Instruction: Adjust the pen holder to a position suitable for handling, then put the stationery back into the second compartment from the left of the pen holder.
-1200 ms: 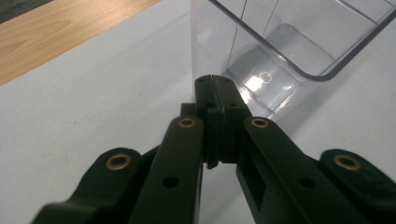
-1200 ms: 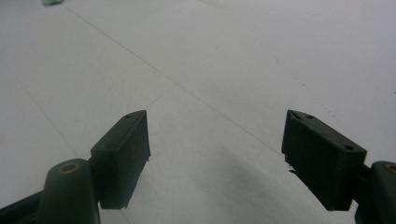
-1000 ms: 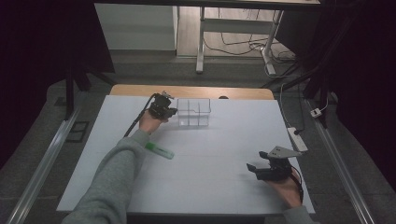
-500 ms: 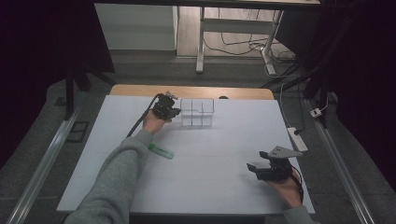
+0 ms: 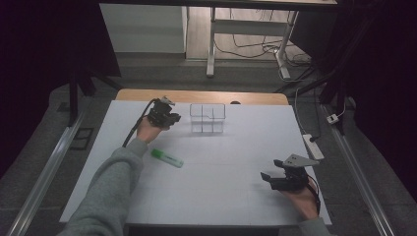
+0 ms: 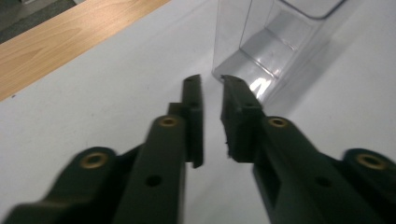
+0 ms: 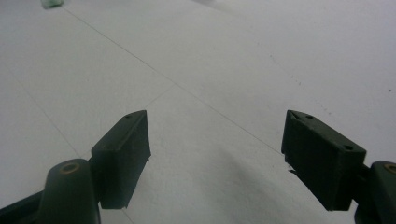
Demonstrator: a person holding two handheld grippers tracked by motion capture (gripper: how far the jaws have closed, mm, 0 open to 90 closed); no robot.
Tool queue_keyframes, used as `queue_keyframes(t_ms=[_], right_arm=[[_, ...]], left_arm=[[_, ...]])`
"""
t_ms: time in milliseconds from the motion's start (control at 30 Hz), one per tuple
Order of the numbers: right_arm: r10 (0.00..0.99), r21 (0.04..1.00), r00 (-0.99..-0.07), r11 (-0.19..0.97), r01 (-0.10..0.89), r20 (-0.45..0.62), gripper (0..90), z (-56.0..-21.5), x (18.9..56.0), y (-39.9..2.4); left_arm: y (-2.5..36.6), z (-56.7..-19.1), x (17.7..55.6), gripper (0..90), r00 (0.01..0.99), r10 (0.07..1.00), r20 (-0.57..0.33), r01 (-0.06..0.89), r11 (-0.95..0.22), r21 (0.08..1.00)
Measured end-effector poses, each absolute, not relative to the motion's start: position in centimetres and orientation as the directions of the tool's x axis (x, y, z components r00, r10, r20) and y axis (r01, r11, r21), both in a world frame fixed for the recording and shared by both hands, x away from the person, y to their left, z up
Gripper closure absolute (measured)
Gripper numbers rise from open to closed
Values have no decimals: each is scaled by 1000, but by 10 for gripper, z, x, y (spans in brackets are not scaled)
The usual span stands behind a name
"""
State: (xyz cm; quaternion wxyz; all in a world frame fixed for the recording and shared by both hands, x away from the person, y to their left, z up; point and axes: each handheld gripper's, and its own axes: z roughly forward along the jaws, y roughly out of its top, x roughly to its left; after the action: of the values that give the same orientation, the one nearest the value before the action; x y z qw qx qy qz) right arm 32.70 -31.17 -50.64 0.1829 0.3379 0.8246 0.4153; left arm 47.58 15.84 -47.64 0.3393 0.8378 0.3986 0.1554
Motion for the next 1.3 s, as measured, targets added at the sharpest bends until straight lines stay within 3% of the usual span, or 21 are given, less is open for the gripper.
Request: queue_keyframes(t_ms=[200, 333, 833, 1300], right_arm=[[711, 810, -703, 425, 404, -22, 234, -506, 327, -312], [710, 812, -704, 423, 402, -21, 234, -506, 327, -312], [708, 809, -706, 430, 401, -26, 235, -506, 327, -311], [708, 808, -706, 430, 403, -25, 235, -506, 327, -311]], left_arm=[[175, -471, 465, 520, 663, 748, 6, 548, -491, 677], [183, -470, 456, 447, 680, 734, 8, 540, -508, 671], [195, -465, 430, 359, 761, 647, 52, 482, -617, 622], [215, -468, 418, 268, 835, 543, 86, 428, -741, 517]])
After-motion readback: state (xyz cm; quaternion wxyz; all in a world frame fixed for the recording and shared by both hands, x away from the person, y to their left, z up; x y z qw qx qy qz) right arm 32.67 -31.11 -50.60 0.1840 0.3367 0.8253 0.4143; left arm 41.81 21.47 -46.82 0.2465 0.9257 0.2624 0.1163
